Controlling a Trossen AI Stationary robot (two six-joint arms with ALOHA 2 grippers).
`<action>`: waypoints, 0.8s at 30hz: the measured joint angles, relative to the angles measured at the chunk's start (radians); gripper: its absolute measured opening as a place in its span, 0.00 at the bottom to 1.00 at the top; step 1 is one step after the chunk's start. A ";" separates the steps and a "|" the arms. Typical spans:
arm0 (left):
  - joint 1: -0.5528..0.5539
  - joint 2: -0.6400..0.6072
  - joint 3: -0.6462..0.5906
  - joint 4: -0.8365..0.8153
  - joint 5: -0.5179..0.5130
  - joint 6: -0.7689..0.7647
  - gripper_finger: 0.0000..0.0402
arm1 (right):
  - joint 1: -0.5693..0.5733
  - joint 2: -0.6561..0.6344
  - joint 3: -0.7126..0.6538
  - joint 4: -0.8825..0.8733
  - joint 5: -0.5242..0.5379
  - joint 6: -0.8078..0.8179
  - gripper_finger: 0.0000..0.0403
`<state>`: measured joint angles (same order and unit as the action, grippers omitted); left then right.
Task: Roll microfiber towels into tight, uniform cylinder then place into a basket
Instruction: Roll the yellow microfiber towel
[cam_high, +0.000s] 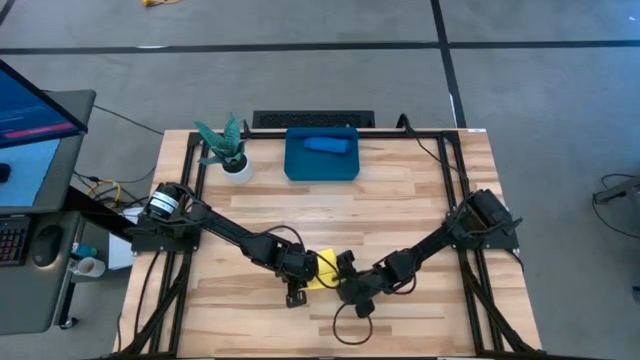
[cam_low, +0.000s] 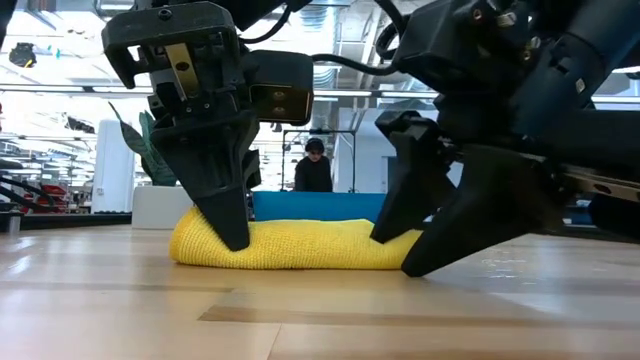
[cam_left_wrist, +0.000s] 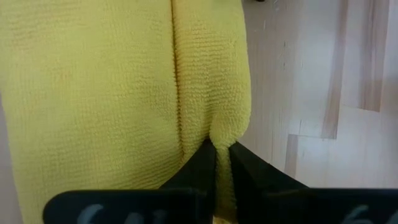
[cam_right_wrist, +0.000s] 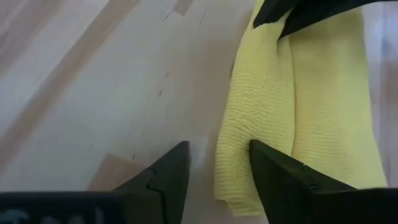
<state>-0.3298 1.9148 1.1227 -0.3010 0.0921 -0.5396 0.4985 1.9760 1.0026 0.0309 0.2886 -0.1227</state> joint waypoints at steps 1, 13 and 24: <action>0.000 0.000 0.000 -0.001 0.000 0.000 0.05 | -0.004 0.001 0.001 -0.004 0.003 0.012 0.46; 0.000 0.000 0.001 -0.004 0.000 0.018 0.05 | -0.036 -0.001 0.000 -0.026 0.011 0.091 0.43; 0.000 0.000 0.001 -0.006 -0.003 0.019 0.05 | -0.094 -0.002 -0.001 -0.054 0.013 0.212 0.35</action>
<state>-0.3298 1.9144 1.1236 -0.3073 0.0891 -0.5209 0.4041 1.9736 1.0016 -0.0233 0.3012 0.0891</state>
